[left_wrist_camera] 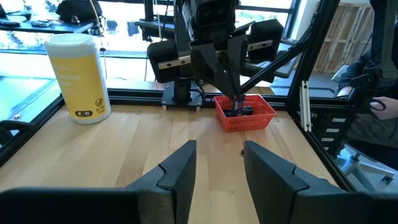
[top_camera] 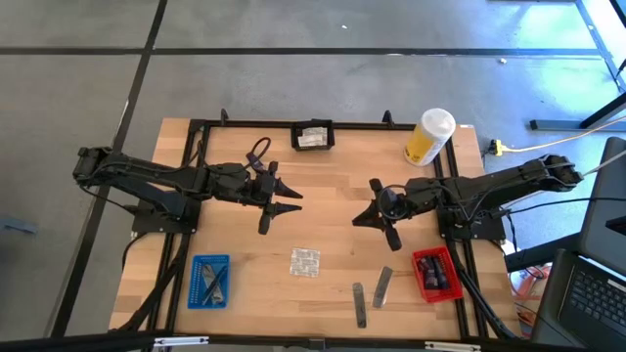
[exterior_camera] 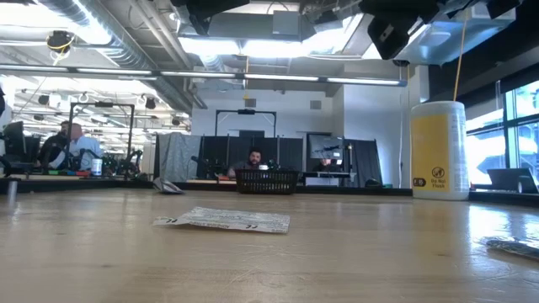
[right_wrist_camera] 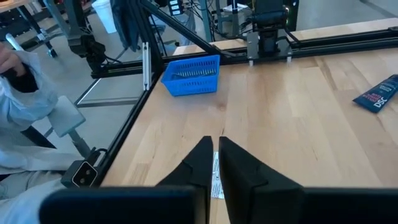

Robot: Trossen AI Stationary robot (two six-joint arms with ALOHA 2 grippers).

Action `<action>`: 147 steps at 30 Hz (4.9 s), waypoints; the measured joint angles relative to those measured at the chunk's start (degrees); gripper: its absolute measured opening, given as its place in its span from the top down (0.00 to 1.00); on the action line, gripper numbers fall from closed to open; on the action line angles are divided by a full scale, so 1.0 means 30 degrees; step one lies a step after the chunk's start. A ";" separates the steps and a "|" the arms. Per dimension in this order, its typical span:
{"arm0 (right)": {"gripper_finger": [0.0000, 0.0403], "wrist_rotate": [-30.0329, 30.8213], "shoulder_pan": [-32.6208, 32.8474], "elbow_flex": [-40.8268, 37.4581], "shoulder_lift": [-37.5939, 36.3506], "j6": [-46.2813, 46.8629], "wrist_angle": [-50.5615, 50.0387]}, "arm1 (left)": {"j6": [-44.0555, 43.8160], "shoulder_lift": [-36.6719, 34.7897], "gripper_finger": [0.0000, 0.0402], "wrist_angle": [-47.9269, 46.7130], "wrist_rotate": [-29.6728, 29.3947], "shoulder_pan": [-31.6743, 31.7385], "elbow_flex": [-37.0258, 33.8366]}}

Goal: Pick & Place Travel size toiletries
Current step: Put the black comb into the blue bin

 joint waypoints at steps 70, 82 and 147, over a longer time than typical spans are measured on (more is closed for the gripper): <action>0.75 0.0496 0.0000 0.0000 0.0000 0.0029 -0.0021 | 0.0044 0.0000 0.68 0.0000 -0.0007 -0.0001 0.0000; 0.68 0.0496 0.0000 0.0000 0.0000 0.0036 -0.0021 | 0.0038 0.0000 0.68 0.0000 -0.0007 -0.0001 0.0000; 0.83 0.0496 0.0000 0.0002 0.0000 0.0036 -0.0021 | 0.0036 0.0000 0.68 0.0007 -0.0007 0.0005 0.0000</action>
